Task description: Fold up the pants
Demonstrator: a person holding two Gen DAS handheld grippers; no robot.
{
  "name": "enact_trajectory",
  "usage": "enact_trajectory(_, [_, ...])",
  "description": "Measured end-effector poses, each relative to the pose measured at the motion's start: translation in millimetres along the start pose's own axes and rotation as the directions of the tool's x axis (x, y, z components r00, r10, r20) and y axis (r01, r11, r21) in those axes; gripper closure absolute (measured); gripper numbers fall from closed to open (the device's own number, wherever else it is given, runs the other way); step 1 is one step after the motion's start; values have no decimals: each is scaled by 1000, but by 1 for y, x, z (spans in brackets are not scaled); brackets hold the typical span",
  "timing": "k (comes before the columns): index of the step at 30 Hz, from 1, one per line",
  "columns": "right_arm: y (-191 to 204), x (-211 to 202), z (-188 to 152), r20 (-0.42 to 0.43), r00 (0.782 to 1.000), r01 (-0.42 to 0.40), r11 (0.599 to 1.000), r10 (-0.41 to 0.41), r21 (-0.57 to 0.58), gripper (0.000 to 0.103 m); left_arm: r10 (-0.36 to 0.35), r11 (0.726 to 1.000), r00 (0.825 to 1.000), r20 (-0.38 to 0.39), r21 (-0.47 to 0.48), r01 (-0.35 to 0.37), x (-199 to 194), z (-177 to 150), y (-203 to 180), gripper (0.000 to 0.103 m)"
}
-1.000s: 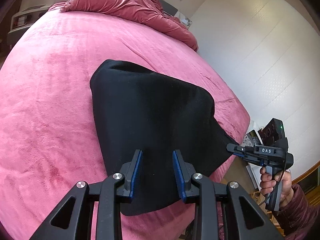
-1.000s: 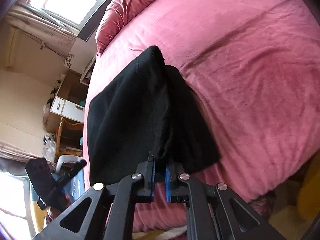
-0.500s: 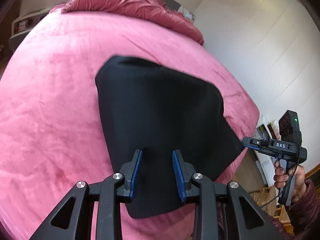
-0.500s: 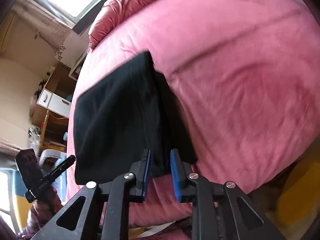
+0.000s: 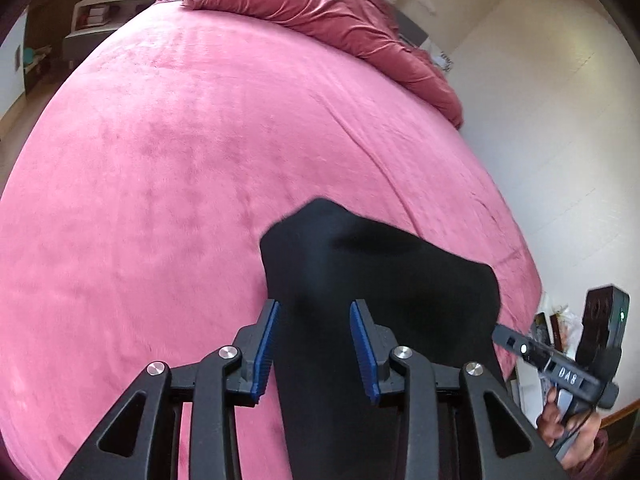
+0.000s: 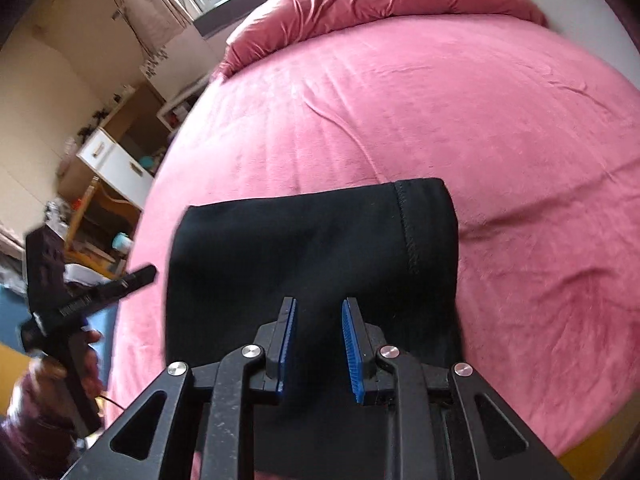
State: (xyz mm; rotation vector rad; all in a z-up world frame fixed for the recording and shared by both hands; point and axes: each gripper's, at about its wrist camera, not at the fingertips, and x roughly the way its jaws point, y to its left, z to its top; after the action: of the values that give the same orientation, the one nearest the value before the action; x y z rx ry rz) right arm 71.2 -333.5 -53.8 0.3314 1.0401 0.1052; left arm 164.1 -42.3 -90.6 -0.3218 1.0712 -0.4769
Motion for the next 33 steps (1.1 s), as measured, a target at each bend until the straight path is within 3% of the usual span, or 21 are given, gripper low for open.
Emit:
enact_trajectory(6, [-13, 21, 6, -30, 998, 48, 999, -47, 18, 76, 5, 999, 999, -47, -38, -7, 28, 24, -1, 66])
enact_trajectory(7, [-17, 25, 6, -37, 998, 49, 998, -48, 27, 75, 14, 999, 999, -50, -44, -16, 29, 24, -1, 62])
enact_trajectory(12, [-28, 44, 7, -59, 997, 54, 998, -52, 38, 75, 163, 986, 982, -98, -15, -165, 58, 20, -3, 53])
enact_trajectory(18, [-30, 69, 6, -50, 995, 89, 996, -90, -13, 75, 265, 961, 964, 1, 84, -264, 63, -1, -15, 46])
enact_trajectory(24, [-35, 62, -3, 8, 998, 54, 998, -54, -21, 75, 239, 970, 969, 64, 40, -242, 22, -14, -23, 45])
enact_trajectory(26, [-35, 57, -5, 14, 999, 43, 999, -42, -29, 72, 211, 975, 974, 81, 52, -216, 7, -23, -28, 32])
enact_trajectory(31, [-32, 47, -4, 4, 1000, -12, 1000, 12, -15, 51, 173, 977, 980, 100, 107, -183, -13, -50, -38, 28])
enact_trajectory(33, [-30, 44, -3, 1, 1000, -12, 1000, 12, -18, 48, 164, 977, 981, 103, 123, -177, -22, -57, -39, 25])
